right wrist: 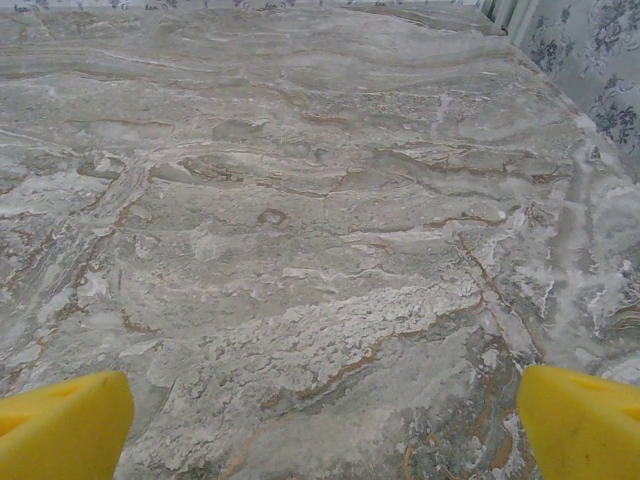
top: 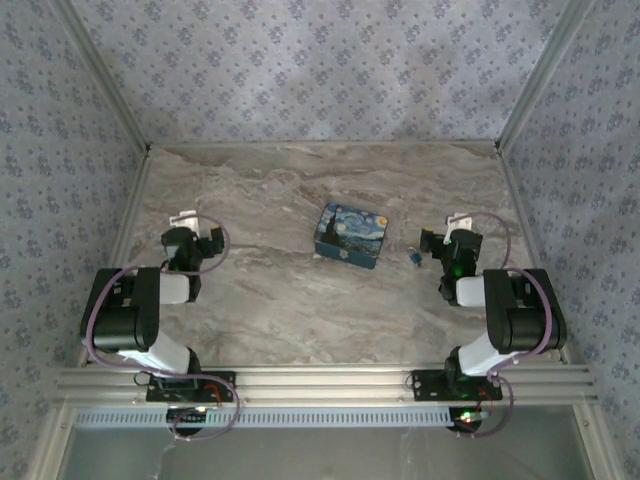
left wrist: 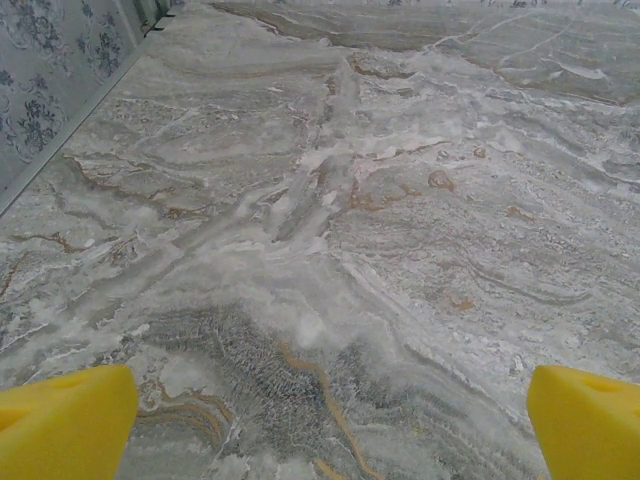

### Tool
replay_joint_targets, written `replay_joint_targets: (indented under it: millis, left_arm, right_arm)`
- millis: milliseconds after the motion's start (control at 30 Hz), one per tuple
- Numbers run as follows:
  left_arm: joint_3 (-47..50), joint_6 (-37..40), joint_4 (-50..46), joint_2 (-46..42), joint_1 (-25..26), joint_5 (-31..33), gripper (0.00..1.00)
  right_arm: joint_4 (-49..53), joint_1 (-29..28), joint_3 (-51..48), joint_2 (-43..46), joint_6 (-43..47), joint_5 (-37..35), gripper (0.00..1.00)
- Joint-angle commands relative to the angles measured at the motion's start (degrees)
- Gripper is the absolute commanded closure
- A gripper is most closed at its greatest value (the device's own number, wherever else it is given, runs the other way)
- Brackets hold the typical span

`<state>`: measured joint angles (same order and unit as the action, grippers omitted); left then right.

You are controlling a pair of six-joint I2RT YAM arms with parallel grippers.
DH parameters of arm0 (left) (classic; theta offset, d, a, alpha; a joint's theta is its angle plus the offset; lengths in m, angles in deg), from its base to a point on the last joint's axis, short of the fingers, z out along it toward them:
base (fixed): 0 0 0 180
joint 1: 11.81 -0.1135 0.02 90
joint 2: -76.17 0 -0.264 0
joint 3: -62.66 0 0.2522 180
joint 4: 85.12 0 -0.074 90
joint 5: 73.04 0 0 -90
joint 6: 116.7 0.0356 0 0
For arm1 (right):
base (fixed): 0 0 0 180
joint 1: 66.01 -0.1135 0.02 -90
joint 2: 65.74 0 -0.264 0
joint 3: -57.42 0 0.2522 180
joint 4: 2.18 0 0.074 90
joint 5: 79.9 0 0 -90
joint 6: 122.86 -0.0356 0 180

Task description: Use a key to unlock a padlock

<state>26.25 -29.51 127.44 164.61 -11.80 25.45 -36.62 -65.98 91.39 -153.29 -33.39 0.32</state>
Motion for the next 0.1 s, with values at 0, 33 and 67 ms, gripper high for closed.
replay_joint_targets:
  millis: [0,33,67]
  left_arm:
    - [-0.5,0.6,1.7,-0.5,0.0,-0.8,0.00]
    - [-0.5,0.7,1.7,-0.5,0.0,-0.8,0.00]
    - [-0.5,0.7,1.7,-0.5,0.0,-0.8,0.00]
  right_arm:
    - [-0.2,0.6,1.5,0.1,0.5,1.1,0.00]
    - [-0.6,0.4,1.3,0.1,0.7,0.8,0.00]
    - [-0.7,0.4,1.2,0.2,0.7,0.8,0.00]
